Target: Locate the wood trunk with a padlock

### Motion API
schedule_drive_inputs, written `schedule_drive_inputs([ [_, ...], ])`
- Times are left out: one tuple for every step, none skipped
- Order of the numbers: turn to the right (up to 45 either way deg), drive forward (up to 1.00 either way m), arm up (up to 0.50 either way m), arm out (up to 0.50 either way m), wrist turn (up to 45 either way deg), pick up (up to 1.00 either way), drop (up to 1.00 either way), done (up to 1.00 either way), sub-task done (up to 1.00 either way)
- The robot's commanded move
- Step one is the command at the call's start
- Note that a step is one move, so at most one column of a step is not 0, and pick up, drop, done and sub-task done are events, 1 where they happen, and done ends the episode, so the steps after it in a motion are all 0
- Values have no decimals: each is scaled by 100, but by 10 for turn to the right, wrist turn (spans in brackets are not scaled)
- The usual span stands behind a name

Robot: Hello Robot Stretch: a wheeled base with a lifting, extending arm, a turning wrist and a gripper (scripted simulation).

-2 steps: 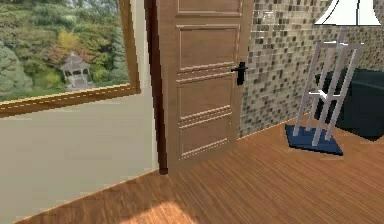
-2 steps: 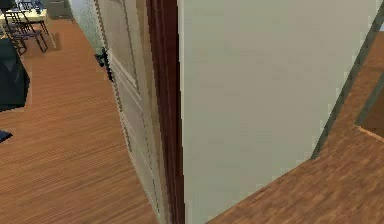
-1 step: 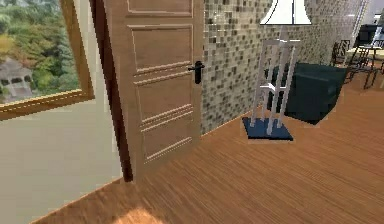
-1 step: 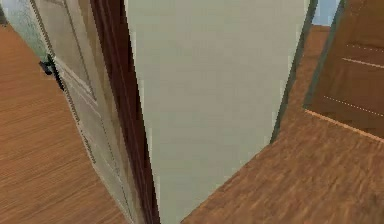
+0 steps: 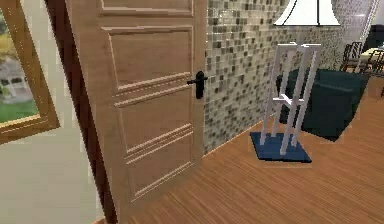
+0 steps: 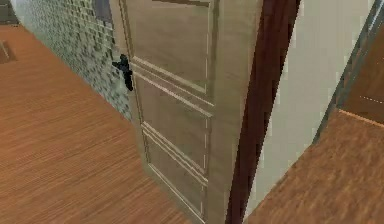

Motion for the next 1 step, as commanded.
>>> schedule_drive_inputs([
  [450,0,0,0,0,0,0,0,0],
])
